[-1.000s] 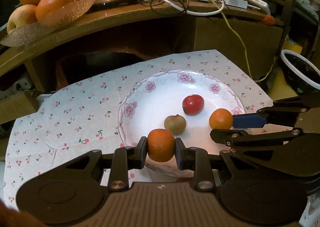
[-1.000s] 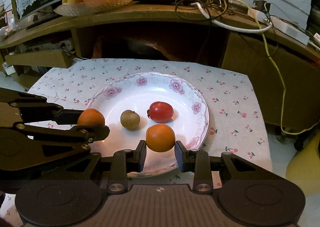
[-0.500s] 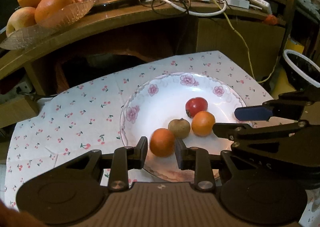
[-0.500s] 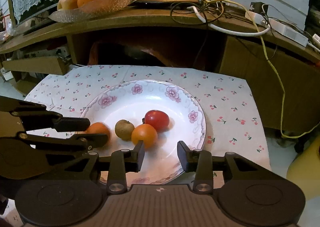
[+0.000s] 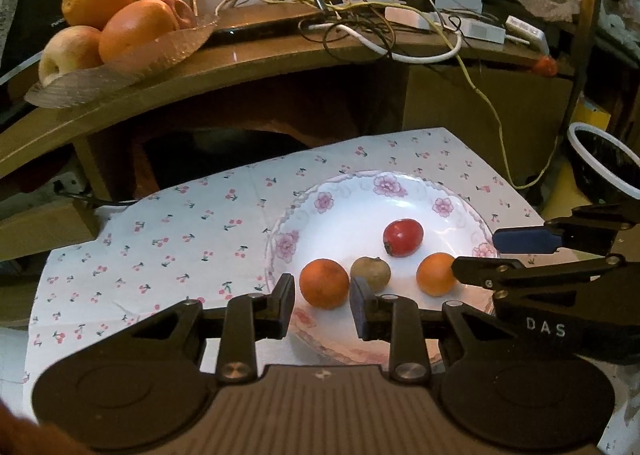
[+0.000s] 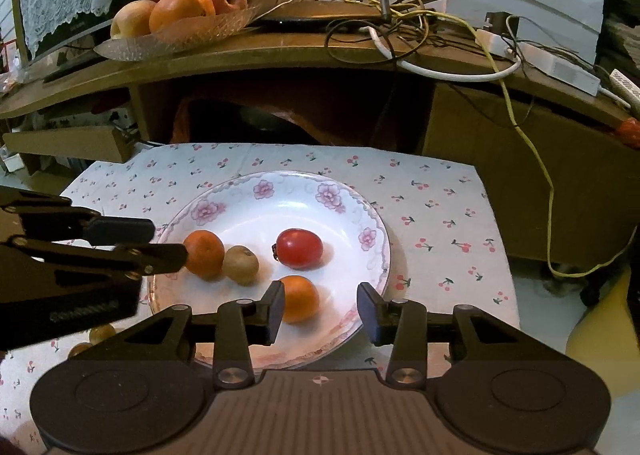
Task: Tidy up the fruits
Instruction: 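Move both grippers back from the plate toward the remaining fruit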
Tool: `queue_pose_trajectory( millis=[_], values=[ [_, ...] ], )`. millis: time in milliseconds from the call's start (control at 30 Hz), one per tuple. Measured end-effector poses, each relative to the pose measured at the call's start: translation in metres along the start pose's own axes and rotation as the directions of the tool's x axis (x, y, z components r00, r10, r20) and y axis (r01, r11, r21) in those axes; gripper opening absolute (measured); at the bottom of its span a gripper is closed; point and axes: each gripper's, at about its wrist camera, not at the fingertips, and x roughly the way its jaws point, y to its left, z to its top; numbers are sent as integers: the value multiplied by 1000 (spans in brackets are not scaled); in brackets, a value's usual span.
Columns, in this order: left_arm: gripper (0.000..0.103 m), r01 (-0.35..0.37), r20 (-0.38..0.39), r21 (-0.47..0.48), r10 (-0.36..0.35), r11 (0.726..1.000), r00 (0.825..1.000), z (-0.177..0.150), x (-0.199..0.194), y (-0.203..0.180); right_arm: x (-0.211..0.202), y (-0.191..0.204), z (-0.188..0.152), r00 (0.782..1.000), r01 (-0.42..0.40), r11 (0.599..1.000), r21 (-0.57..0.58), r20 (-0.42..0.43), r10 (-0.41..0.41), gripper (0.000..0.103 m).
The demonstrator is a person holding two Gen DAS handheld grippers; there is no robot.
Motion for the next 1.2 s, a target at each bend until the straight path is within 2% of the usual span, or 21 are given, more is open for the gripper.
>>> queue_pose_trajectory(
  millis=[167,367,667,867,1033,1200],
  values=[
    [36,-7,10,-1,7,1000,1000,-4,-11,5,-5,-1,0,1000,10,1000,10,10,-10,42],
    [36,-7,1,14,7,1000,1000,-13,-21,6,-12,8,-3,1000,-18,1000,1,11,18,42],
    [36,3,-19,20,-3,1000,1000,-36,-43,11,-23,30,-18,997,-81,996,-43,-22,80,43],
    [36,22,-44,44,-20,999,999,-62,-63,15,-32,41,-26,991,-129,990,-57,-48,127,44],
    [36,39,-88,94,-30,995,996,-83,-64,14,-36,52,-40,984,-168,980,-103,-83,160,47],
    [37,56,-105,96,-46,994,993,-86,-57,13,-34,58,-46,981,-179,974,-138,-102,165,47]
  ],
)
